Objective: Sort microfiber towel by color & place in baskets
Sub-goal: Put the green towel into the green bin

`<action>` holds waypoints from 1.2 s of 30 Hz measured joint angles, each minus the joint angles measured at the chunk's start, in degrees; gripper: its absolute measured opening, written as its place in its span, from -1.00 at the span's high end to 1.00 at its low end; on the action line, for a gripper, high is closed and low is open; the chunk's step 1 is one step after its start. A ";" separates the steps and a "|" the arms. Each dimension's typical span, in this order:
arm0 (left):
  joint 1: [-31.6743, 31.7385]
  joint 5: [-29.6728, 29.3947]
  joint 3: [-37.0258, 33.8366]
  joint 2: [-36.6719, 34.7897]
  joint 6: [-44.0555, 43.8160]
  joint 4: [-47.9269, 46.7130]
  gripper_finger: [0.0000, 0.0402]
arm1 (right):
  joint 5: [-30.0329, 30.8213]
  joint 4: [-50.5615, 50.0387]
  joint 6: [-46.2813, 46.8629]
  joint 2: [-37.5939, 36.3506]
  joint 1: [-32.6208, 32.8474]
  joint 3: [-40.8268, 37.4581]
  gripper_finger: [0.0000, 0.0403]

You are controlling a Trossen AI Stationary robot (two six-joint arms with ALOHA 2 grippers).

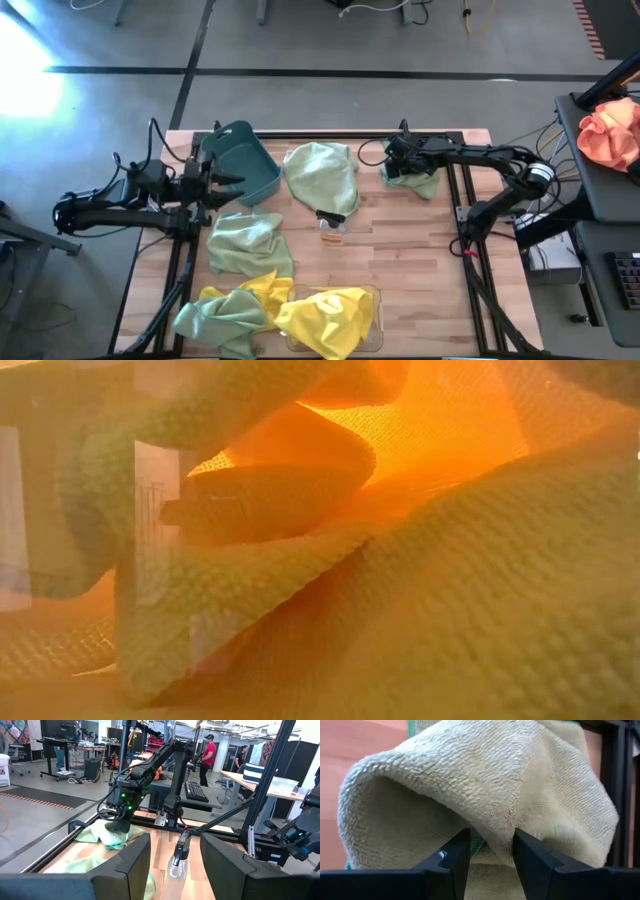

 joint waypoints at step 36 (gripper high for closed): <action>0.00 0.06 0.00 0.13 -2.60 -0.04 0.22 | -3.64 4.20 0.02 8.64 1.38 -0.26 0.85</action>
